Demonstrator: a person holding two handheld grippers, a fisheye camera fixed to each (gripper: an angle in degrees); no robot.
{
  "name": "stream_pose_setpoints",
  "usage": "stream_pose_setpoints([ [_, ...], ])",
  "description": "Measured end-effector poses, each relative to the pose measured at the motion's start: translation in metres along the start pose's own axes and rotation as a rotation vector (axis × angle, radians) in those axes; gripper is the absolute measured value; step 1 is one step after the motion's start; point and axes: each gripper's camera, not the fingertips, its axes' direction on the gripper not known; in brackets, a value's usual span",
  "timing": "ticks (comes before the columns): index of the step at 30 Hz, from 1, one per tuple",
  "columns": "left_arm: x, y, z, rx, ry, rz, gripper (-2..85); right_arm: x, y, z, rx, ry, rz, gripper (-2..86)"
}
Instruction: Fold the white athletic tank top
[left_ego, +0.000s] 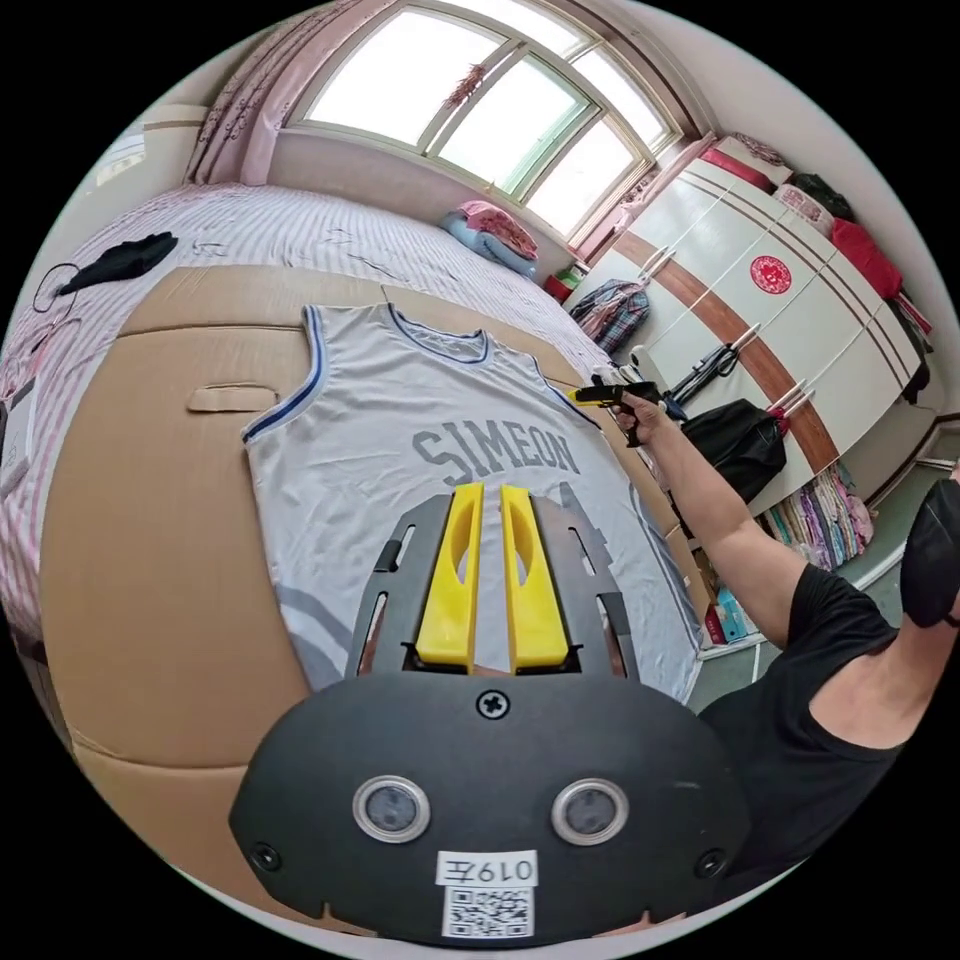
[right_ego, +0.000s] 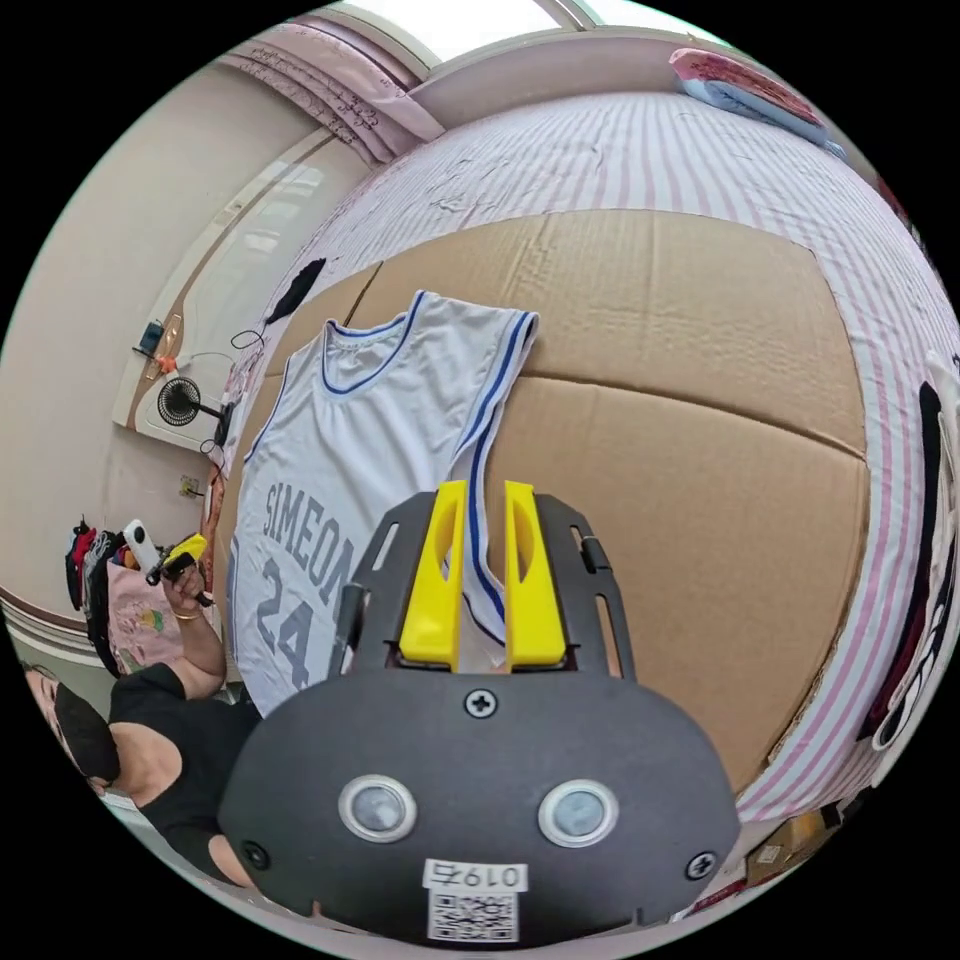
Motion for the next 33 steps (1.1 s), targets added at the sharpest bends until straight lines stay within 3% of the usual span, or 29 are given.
stream_pose_setpoints([
  [3, 0.035, -0.036, 0.040, -0.043, 0.069, 0.141, 0.9, -0.011, -0.009, 0.010, -0.021, 0.013, -0.025, 5.8],
  [11, 0.161, -0.141, 0.214, -0.189, 0.049, 0.436, 0.8, -0.014, -0.019, 0.017, 0.013, 0.051, -0.049, -0.4],
  [20, 0.191, -0.187, 0.420, -0.375, -0.079, 0.347, 0.7, -0.006, -0.010, 0.031, 0.073, 0.009, -0.052, -0.6],
  [33, 0.222, -0.160, 0.512, -0.469, -0.136, 0.364, 0.7, -0.006, -0.001, 0.050, 0.017, -0.107, -0.057, 4.7],
])
